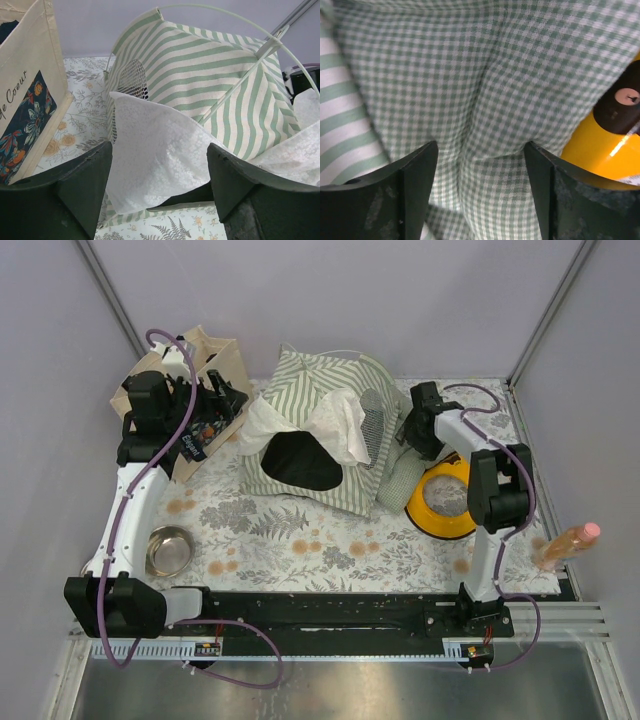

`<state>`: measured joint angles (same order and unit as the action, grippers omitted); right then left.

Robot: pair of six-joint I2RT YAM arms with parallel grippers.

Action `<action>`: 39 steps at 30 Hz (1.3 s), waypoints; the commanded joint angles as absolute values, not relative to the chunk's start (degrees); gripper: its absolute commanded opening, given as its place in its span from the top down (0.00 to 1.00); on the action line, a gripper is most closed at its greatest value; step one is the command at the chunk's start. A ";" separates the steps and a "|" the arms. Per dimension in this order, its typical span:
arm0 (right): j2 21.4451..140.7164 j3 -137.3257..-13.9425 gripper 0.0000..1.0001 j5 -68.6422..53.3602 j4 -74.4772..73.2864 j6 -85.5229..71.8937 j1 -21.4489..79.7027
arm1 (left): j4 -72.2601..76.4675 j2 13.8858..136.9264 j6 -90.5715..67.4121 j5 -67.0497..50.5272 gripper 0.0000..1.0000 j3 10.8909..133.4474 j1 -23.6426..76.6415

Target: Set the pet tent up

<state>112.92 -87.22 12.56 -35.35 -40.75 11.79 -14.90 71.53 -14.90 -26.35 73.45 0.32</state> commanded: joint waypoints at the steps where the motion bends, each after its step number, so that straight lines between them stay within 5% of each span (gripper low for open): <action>1: 117.42 -90.35 0.28 12.84 -37.44 -42.45 12.04 | -11.51 70.84 -15.29 -25.93 0.20 73.21 0.70; 3: 117.69 -90.79 0.43 12.57 -37.35 -42.28 11.95 | -11.51 71.01 -15.12 -25.49 0.19 73.21 0.88; 7: 116.02 -91.93 0.98 14.93 -37.44 -40.08 11.95 | -11.86 71.19 -15.21 -25.31 0.18 73.83 0.97; 8: 114.80 -92.28 1.00 16.42 -37.53 -39.12 11.95 | -12.13 71.10 -15.21 -25.14 0.18 74.00 1.05; 19: 96.95 -103.61 1.00 34.80 -36.92 -22.17 12.04 | -13.80 70.57 -16.96 -22.23 0.18 75.94 1.67; 29: 97.03 -105.65 1.00 45.43 -37.44 -13.71 11.95 | -11.95 73.47 -18.11 -25.76 0.18 74.27 2.99; 39: 86.33 -104.68 1.00 38.42 -37.00 -12.48 11.95 | -12.04 74.44 -18.54 -26.19 0.18 74.18 3.96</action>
<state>95.59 -104.12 40.56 -39.70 -12.95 11.90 -14.90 74.74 -17.91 -24.93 73.45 3.53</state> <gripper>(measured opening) 0.028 0.824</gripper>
